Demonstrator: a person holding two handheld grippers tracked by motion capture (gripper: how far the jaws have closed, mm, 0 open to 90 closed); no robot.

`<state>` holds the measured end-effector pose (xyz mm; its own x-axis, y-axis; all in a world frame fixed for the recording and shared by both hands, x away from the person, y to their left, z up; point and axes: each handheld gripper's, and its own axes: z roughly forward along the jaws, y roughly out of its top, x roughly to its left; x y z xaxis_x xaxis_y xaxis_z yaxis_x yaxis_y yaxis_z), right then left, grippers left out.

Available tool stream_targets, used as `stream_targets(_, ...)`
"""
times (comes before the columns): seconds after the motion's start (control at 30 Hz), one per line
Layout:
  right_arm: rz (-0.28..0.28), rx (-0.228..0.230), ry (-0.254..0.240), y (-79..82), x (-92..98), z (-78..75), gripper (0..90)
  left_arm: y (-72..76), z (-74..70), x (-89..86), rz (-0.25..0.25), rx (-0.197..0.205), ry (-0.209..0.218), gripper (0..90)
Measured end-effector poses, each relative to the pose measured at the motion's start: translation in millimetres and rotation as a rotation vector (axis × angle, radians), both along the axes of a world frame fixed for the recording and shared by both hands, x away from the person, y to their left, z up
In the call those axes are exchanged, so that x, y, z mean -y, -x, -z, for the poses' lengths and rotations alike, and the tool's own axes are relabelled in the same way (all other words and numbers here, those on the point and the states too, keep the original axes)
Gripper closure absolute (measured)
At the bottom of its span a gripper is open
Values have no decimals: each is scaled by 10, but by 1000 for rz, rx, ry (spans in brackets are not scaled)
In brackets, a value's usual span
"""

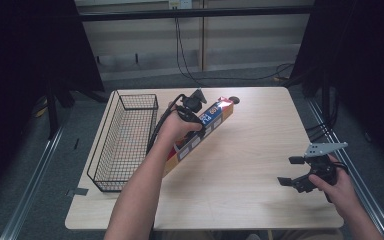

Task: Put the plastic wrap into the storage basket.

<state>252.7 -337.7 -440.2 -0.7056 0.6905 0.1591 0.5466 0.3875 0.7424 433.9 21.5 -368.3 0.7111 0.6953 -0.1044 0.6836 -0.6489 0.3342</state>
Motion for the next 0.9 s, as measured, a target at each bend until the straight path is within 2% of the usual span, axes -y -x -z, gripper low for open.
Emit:
stream_targets(0.03, -1, -1, 1, 0, 0, 1, 56, 2, -7, -12, -21, 5, 6, 435)
stream_targets(0.1, -1, 0, 1, -1, -1, 1, 56, 1, -12, -22, -19, 6, 5, 435)
stream_targets(0.57, -3, -5, 4, 0, -14, 5, 56, 11, -147, -178, -93, 20, 20, 434)
stream_targets(0.87, -6, -6, 4, -2, -22, 10, 56, 20, -221, -262, -124, 21, -2, 435)
stream_targets(0.9, -7, -4, 3, -3, -19, 9, 56, 20, -236, -280, -141, 29, 5, 435)
